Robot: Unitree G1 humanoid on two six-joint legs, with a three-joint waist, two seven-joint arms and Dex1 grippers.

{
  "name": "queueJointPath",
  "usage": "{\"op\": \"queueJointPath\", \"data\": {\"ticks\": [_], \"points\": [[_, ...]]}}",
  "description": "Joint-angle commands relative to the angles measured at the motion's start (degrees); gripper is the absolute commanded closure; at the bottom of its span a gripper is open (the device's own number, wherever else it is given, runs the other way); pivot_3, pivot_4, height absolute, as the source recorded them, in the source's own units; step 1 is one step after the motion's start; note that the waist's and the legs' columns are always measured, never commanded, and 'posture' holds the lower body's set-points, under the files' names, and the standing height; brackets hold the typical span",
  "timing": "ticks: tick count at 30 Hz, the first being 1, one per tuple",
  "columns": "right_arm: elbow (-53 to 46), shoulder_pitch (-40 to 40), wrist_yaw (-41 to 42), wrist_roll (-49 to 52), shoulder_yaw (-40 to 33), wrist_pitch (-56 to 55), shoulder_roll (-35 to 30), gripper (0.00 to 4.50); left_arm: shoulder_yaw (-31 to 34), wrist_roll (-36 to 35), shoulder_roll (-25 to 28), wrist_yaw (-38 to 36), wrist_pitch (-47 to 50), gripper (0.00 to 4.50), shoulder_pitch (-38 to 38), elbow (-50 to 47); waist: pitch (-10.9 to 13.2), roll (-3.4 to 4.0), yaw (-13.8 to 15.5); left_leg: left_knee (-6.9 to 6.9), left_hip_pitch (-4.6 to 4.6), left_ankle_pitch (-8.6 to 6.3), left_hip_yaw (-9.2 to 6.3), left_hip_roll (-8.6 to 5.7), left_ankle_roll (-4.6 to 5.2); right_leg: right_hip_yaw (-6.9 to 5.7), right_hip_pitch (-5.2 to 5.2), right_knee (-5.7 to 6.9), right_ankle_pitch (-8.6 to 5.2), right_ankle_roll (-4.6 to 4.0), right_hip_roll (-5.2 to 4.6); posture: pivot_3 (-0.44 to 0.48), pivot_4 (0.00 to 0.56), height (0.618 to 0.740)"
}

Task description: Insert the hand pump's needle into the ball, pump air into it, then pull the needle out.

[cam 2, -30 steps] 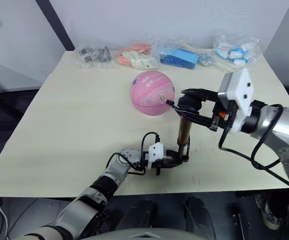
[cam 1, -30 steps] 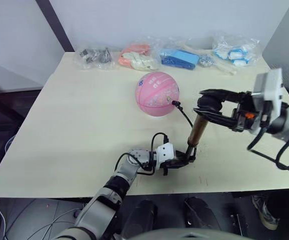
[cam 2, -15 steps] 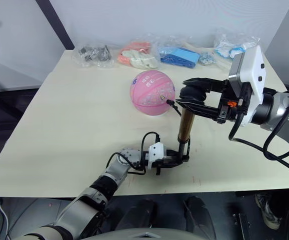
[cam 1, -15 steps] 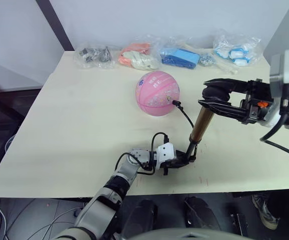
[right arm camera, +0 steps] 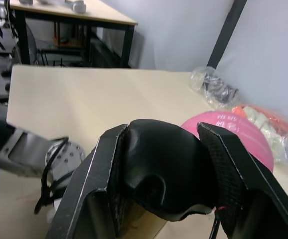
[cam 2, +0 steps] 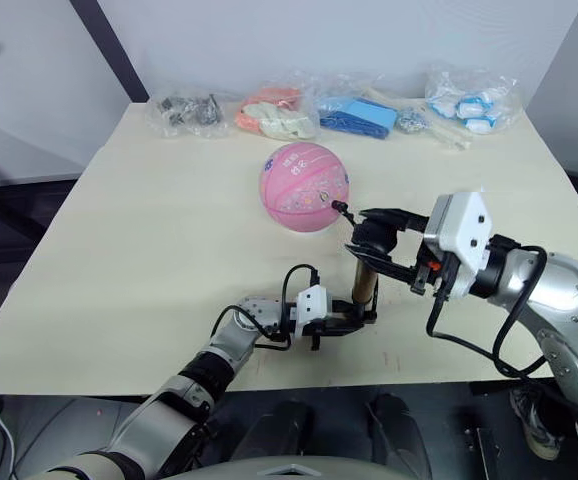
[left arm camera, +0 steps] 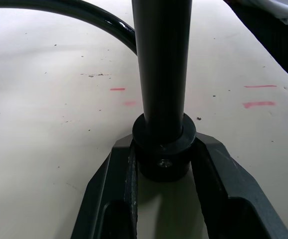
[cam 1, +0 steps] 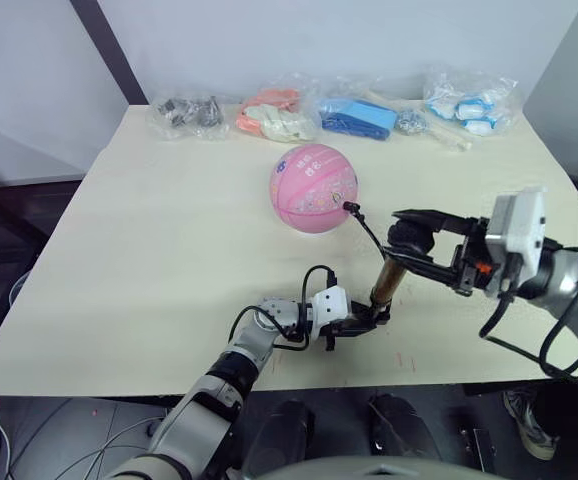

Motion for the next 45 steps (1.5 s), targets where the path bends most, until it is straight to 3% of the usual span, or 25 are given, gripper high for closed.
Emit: {"op": "queueJointPath", "data": {"ticks": [1, 8, 15, 28, 38, 45], "points": [[3.5, 3.9, 1.2, -5.9, 5.1, -3.1, 1.6, 2.69, -0.7, 1.0, 0.3, -0.6, 0.3, 3.38, 0.9, 0.3, 0.0, -0.02, 0.0, 0.00, 0.01, 0.00, 0.00, 0.00, 0.00, 0.01, 0.00, 0.00, 0.00, 0.00, 0.00, 0.000, 0.150, 0.740], [10.5, 9.0, 1.3, -15.3, 9.7, -13.0, 6.4, 2.69, -0.6, 1.1, 0.4, -0.5, 0.3, 3.38, 0.9, 0.3, 0.0, -0.03, -0.1, -0.02, 0.13, 0.02, 0.03, -0.01, -0.03, 0.09, 0.07, 0.00, 0.00, 0.00, 0.03, 0.000, 0.150, 0.740], [10.6, 10.1, 0.3, -16.9, 9.3, -13.8, 7.8, 2.69, -0.5, 1.1, 0.6, -0.5, 0.3, 3.38, 0.8, 0.5, 0.0, -0.03, 0.0, -0.04, 0.23, 0.01, 0.03, -0.01, -0.02, 0.11, 0.16, -0.01, -0.01, 0.00, 0.05, 0.000, 0.150, 0.740], [-0.5, -3.0, -0.5, 1.8, -4.3, 5.1, 1.3, 2.69, -0.6, 1.0, 0.6, -1.1, 0.2, 3.38, 0.8, 0.6, 0.1, 0.01, 0.0, -0.04, 0.15, -0.05, -0.02, 0.01, 0.08, 0.10, 0.12, -0.03, 0.00, -0.01, 0.03, 0.000, 0.150, 0.740], [0.7, -14.8, -2.2, 17.7, -13.7, 15.2, -5.0, 2.69, -0.7, 1.1, 0.2, -0.9, 0.0, 3.38, 0.5, 1.1, 0.1, 0.03, 0.1, -0.03, 0.02, -0.08, -0.02, 0.03, 0.14, 0.09, 0.02, -0.05, 0.00, -0.01, -0.03, 0.000, 0.150, 0.740], [2.6, -20.6, -3.7, 24.3, -15.9, 19.1, -8.8, 2.69, -0.6, 1.1, 0.2, -0.7, 0.0, 3.38, 0.6, 1.2, 0.1, 0.04, 0.1, -0.01, -0.15, -0.07, -0.02, 0.03, 0.13, 0.07, -0.15, -0.03, 0.01, -0.01, -0.10, 0.000, 0.150, 0.740]]}}
